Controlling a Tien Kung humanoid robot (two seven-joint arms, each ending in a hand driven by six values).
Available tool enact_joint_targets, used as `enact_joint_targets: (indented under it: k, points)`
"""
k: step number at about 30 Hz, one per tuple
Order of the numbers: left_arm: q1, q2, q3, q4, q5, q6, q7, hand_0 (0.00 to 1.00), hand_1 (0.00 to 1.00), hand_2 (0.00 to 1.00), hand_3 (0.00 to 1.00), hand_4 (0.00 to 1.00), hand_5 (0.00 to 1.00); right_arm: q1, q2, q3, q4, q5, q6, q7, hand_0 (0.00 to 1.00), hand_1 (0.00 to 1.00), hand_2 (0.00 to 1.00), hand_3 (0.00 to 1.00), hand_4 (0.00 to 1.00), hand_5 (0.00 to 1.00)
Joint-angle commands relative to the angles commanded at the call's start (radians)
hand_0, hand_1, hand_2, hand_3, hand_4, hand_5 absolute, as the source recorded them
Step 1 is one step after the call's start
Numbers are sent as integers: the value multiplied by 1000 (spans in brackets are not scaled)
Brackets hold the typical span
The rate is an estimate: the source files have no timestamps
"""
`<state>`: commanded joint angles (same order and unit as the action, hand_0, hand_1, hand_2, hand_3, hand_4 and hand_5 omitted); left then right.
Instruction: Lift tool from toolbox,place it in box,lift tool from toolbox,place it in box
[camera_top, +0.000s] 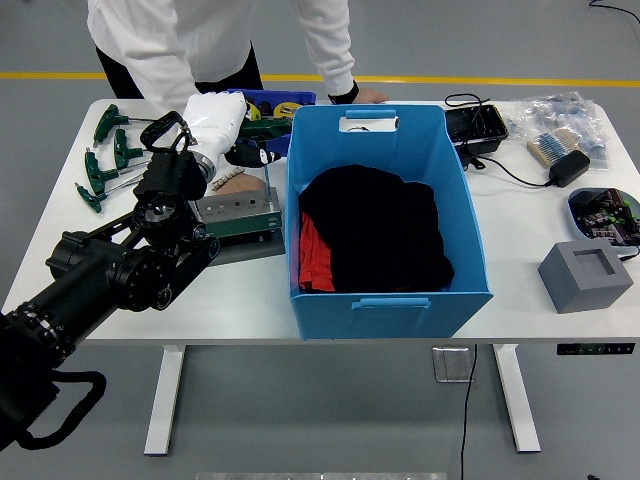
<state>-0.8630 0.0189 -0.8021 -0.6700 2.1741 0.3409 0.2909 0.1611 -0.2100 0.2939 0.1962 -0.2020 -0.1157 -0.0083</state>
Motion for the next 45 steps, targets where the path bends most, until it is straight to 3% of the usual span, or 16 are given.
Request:
enact_joint_targets:
  k: [6,7,12,13,18,19,30,31,36,37,42,43,45]
  points:
    - [-5,2,9,23,-24,37,-16,261,89,112,142,998,535,4,0,-5,0,8,-2,0,686,674,750,602,808,746]
    - [-5,2,10,25,-30,45,-20,235,71,96,110,998,609,4,0,-5,0,9,-2,1,686,674,749,602,808,746]
    - [-8,3,16,31,-57,87,-40,235,71,96,110,998,609,7,0,-5,0,5,-3,-1,686,674,749,602,808,746]
    - [-8,3,17,32,-64,96,-45,221,51,75,93,976,680,8,0,-5,0,5,-3,-1,686,674,749,601,808,747]
    - [-10,0,22,42,-91,137,-62,221,51,75,93,976,680,10,0,-5,1,3,-3,-2,686,674,749,601,808,747]
    - [-10,-1,23,43,-93,141,-64,225,45,67,88,893,696,10,0,-5,1,3,-3,-2,686,674,749,600,807,747]
    - [-14,-2,35,54,-85,134,-72,228,53,82,99,894,695,15,-1,-9,1,7,-4,-2,685,674,749,600,807,746]
    - [-14,-1,35,53,-83,132,-73,231,74,104,141,885,666,15,-1,-9,1,7,-4,-2,685,674,749,600,805,745]
    - [-13,2,32,44,-62,124,-71,231,74,104,141,885,666,15,-1,-8,1,5,-4,-2,685,674,749,600,805,745]
    - [-12,3,32,40,-58,122,-69,251,163,190,314,937,673,15,-1,-8,1,5,-4,-2,685,674,749,599,804,744]
    - [-8,9,30,13,-40,103,-56,251,163,190,314,937,673,13,0,-6,1,3,-3,-3,685,674,749,599,804,744]
    - [-8,10,30,8,-36,97,-52,256,183,228,432,974,694,12,0,-6,1,3,-3,-3,685,673,749,599,804,744]
    - [-7,12,30,1,-31,88,-46,256,183,228,432,974,694,12,0,-5,1,2,-3,-4,685,673,749,599,804,744]
